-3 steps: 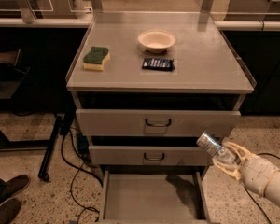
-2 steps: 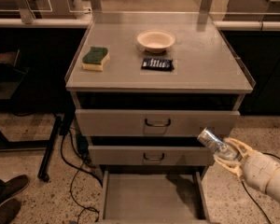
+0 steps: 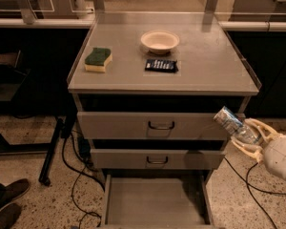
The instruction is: Pick redbull can from bottom drawer and place on counter
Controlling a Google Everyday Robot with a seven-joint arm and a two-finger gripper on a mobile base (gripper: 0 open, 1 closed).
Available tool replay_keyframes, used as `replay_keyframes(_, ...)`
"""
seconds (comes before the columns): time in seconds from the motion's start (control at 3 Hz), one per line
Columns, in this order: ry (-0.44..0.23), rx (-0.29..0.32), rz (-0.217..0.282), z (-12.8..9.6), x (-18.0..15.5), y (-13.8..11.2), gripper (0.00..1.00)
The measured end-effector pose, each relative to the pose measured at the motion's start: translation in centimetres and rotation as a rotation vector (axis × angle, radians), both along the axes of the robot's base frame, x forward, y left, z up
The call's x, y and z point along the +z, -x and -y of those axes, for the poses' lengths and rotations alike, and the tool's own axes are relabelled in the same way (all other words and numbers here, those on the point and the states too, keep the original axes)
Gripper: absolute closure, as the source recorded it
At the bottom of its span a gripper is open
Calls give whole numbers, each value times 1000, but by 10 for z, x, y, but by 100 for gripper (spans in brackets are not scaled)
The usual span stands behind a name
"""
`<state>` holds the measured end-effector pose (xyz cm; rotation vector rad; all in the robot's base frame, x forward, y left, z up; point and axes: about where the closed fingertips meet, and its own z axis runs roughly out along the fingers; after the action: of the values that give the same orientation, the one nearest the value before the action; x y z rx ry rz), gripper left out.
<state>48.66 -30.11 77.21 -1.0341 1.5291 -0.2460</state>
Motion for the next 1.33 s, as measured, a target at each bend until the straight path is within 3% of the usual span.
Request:
replay_keyframes(0.33, -10, -2, 17, -1, 12, -7, 100)
replay_keyframes(1.0, -15, -4, 133, -2, 95, -42, 100)
replay_keyframes(1.33, -15, -4, 133, -2, 95, -42, 100)
